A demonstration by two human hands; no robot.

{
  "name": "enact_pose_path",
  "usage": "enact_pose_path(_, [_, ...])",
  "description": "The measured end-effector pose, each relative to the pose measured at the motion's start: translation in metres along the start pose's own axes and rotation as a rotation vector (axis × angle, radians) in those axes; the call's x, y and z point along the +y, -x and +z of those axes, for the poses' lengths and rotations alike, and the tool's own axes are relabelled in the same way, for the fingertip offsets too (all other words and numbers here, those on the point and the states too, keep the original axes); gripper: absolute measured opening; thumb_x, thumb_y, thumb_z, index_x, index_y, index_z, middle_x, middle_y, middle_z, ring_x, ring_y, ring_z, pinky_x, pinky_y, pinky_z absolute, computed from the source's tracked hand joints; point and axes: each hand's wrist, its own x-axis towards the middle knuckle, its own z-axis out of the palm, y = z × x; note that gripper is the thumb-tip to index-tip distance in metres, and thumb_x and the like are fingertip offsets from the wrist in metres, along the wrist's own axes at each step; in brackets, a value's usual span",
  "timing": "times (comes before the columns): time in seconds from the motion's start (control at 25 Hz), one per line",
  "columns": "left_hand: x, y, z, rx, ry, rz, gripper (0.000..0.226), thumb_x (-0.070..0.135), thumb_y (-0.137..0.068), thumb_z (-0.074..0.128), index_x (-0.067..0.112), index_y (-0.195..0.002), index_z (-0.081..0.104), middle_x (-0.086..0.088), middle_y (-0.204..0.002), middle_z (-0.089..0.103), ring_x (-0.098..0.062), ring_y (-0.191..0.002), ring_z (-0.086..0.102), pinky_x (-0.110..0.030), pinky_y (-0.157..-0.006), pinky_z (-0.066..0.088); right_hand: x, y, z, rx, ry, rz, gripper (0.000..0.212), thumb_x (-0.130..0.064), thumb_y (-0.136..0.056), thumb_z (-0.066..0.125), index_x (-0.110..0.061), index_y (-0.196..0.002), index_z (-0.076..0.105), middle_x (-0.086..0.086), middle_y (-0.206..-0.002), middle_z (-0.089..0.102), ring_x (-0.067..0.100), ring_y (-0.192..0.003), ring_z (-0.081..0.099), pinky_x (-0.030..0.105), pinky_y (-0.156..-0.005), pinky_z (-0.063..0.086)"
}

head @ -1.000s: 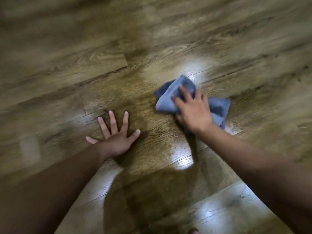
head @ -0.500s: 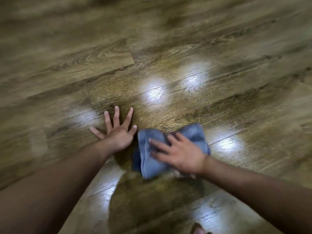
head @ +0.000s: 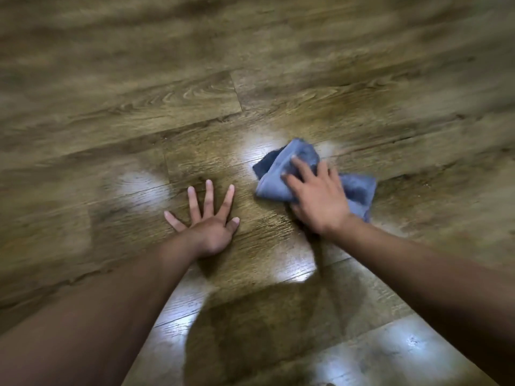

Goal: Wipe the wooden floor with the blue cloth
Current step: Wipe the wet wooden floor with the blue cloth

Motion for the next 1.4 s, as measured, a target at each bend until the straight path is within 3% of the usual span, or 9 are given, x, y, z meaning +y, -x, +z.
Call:
enact_pose_path(0.12, [0.004, 0.000, 0.004, 0.077, 0.031, -0.027, 0.073, 0.055, -0.103, 0.029, 0.054, -0.146, -0.030, 0.025, -0.140, -0.055, -0.019, -0.139, -0.047, -0.077, -0.099, -0.022, -0.046, 0.058, 0.005, 0.007, -0.030, -0.331, 0.055, -0.043, -0.071, 0.067, -0.026, -0.124, 0.060, 0.011, -0.153, 0.041, 0.037, -0.099, 0.049, 0.043, -0.081, 0.034])
enact_pose_path(0.24, [0.001, 0.000, 0.006, 0.150, 0.118, -0.011, 0.072, 0.038, -0.104, 0.037, 0.055, -0.152, -0.015, 0.027, -0.157, -0.035, -0.014, -0.146, -0.037, -0.076, -0.103, -0.019, -0.080, 0.118, 0.016, -0.013, -0.017, -0.572, 0.046, -0.039, -0.083, 0.052, -0.027, -0.128, 0.057, 0.010, -0.153, 0.041, 0.040, -0.104, 0.050, 0.046, -0.086, 0.035])
enact_pose_path(0.44, [-0.021, 0.001, -0.013, 0.484, 0.100, 0.053, 0.059, 0.054, -0.102, 0.034, 0.043, -0.158, 0.018, 0.009, -0.166, 0.012, -0.016, -0.151, 0.005, -0.065, -0.113, 0.007, -0.067, 0.107, 0.016, 0.013, -0.021, -0.774, 0.040, -0.033, -0.093, 0.047, -0.028, -0.133, 0.050, 0.007, -0.153, 0.039, 0.038, -0.102, 0.052, 0.045, -0.082, 0.047])
enact_pose_path(0.52, [-0.033, -0.002, -0.028, 0.503, 0.165, -0.112, 0.075, 0.066, -0.095, 0.043, 0.044, -0.158, 0.010, 0.006, -0.169, -0.007, -0.018, -0.154, -0.010, -0.072, -0.112, 0.002, -0.051, 0.072, 0.013, 0.025, -0.017, -0.701, 0.046, -0.032, -0.087, 0.058, -0.029, -0.133, 0.053, 0.006, -0.154, 0.039, 0.035, -0.101, 0.050, 0.043, -0.082, 0.045])
enact_pose_path(0.68, [-0.057, -0.009, -0.047, 0.239, 0.334, -0.344, 0.129, 0.093, -0.064, 0.056, 0.044, -0.153, -0.025, 0.006, -0.156, -0.046, -0.021, -0.145, -0.039, -0.079, -0.103, -0.014, -0.003, -0.017, 0.003, 0.005, 0.025, -0.338, 0.055, -0.032, -0.086, 0.063, -0.030, -0.139, 0.049, 0.005, -0.158, 0.033, 0.041, -0.112, 0.049, 0.051, -0.090, 0.040])
enact_pose_path(0.88, [-0.059, -0.014, -0.048, 0.152, 0.270, -0.334, 0.129, 0.097, -0.063, 0.049, 0.046, -0.145, -0.037, 0.004, -0.148, -0.055, -0.026, -0.142, -0.044, -0.081, -0.101, -0.011, 0.054, -0.112, -0.003, -0.029, -0.056, 0.296, 0.046, -0.034, -0.088, 0.060, -0.028, -0.132, 0.049, 0.004, -0.149, 0.035, 0.042, -0.120, 0.041, 0.056, -0.095, 0.037])
enact_pose_path(0.96, [-0.061, -0.016, -0.050, 0.119, 0.266, -0.334, 0.129, 0.099, -0.061, 0.046, 0.047, -0.141, -0.041, 0.005, -0.145, -0.058, -0.026, -0.140, -0.047, -0.082, -0.100, -0.012, 0.038, -0.116, -0.004, -0.020, -0.028, 0.369, 0.043, -0.032, -0.086, 0.060, -0.025, -0.128, 0.051, 0.008, -0.145, 0.036, 0.043, -0.119, 0.040, 0.056, -0.094, 0.036])
enact_pose_path(1.16, [-0.063, -0.022, -0.050, 0.126, 0.330, -0.366, 0.104, 0.098, -0.071, 0.027, 0.054, -0.144, -0.031, 0.011, -0.151, -0.051, -0.020, -0.142, -0.044, -0.081, -0.100, -0.014, -0.038, -0.058, -0.006, 0.002, -0.003, -0.078, 0.048, -0.037, -0.083, 0.061, -0.030, -0.130, 0.052, 0.005, -0.156, 0.032, 0.041, -0.113, 0.045, 0.050, -0.093, 0.036])
enact_pose_path(1.4, [-0.061, -0.020, -0.049, 0.154, 0.289, -0.344, 0.076, 0.069, -0.098, 0.028, 0.049, -0.151, -0.023, 0.005, -0.156, -0.046, -0.024, -0.146, -0.039, -0.082, -0.105, -0.008, -0.107, 0.050, 0.006, -0.008, -0.041, -0.578, 0.040, -0.039, -0.084, 0.064, -0.032, -0.124, 0.060, 0.005, -0.154, 0.042, 0.038, -0.109, 0.045, 0.046, -0.089, 0.040])
